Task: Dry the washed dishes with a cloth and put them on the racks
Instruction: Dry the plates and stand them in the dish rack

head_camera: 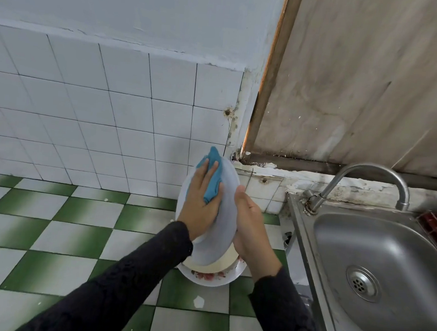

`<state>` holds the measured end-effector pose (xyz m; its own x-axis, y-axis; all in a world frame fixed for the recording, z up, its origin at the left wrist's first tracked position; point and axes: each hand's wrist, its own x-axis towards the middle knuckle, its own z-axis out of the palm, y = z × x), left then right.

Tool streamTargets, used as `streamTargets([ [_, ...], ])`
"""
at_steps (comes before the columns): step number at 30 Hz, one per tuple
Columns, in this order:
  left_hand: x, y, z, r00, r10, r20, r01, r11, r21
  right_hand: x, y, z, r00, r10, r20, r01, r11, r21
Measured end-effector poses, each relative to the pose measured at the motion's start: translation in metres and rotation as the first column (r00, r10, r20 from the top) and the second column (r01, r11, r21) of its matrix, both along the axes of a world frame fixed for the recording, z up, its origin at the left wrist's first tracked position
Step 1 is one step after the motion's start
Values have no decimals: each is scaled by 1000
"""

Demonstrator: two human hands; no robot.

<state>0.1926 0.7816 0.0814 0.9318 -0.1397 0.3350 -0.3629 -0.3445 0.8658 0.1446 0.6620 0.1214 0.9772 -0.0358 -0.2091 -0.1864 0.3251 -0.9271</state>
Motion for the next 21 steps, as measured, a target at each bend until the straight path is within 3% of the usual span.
streamTargets([
  [2,-10,-5,-2,985,-62,163,29,980,196,2,1,3,999,-28,-18,28,999,33],
  [4,-9,-1,-3,964,-176,201,115,952,284,5,-1,2,999,-48,-16,49,997,61],
  [8,13,5,0,998,-64,7,63,994,85,5,-8,0,999,-16,-35,16,1000,-24],
  [11,3,-5,-10,982,-124,144,96,978,186,7,-10,-1,998,-19,-63,18,1000,-10],
  [13,9,-3,-17,978,-145,147,122,980,155,7,-12,0,998,-13,-63,12,1000,-26],
  [17,35,15,-23,981,-1,-192,-47,968,-245,6,-21,1,998,-32,-48,33,999,26],
  [21,18,27,-58,905,0,-425,-180,907,-382,11,-26,-2,991,-128,-37,133,972,192],
])
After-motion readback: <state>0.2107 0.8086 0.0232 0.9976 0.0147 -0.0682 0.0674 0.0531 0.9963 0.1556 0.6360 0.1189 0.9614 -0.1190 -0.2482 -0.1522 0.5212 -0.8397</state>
